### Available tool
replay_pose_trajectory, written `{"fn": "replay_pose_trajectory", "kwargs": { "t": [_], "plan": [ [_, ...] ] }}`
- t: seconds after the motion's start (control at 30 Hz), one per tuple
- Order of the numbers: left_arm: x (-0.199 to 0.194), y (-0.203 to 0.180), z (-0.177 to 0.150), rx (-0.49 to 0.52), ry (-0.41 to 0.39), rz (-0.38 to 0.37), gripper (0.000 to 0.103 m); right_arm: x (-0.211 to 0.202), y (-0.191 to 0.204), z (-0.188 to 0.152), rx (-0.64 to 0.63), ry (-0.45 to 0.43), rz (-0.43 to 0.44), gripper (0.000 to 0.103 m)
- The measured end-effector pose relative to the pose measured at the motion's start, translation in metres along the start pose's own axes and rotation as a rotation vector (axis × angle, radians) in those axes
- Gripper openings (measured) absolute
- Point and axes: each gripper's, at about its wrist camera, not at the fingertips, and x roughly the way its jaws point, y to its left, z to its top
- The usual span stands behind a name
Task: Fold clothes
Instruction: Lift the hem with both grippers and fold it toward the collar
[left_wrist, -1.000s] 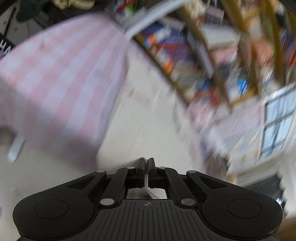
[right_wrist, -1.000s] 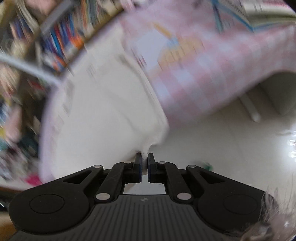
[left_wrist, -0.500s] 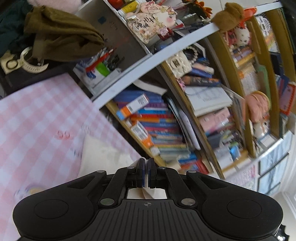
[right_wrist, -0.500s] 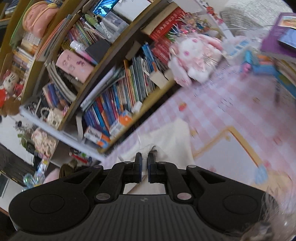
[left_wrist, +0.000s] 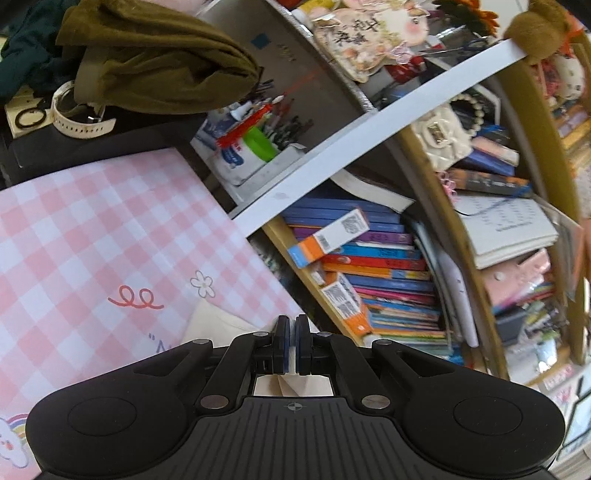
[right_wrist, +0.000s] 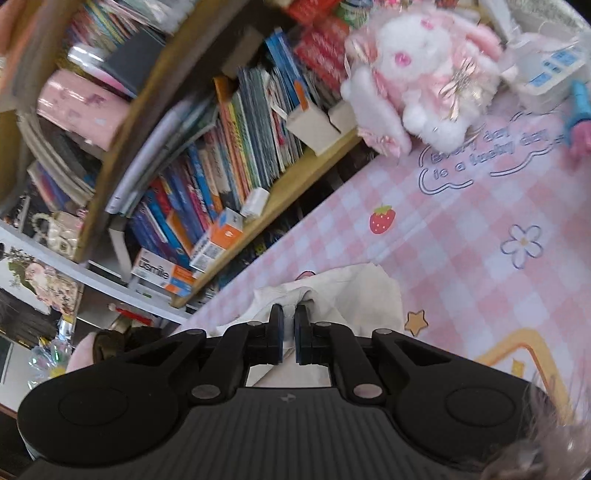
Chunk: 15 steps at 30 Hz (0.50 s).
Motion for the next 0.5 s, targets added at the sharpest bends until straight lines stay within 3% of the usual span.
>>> {"fn": "replay_pose_trajectory", "kwargs": {
  "t": [0.3, 0.5],
  "plan": [
    [0.059, 0.002, 0.015, 0.008, 0.039, 0.060, 0.001, 0.043, -0.013, 0.023, 0.085, -0.022, -0.010, 0.005],
    [0.113, 0.020, 0.014, 0.040, 0.149, 0.177, 0.001, 0.087, -0.023, 0.033, 0.121, -0.013, -0.119, 0.006]
  ]
}}
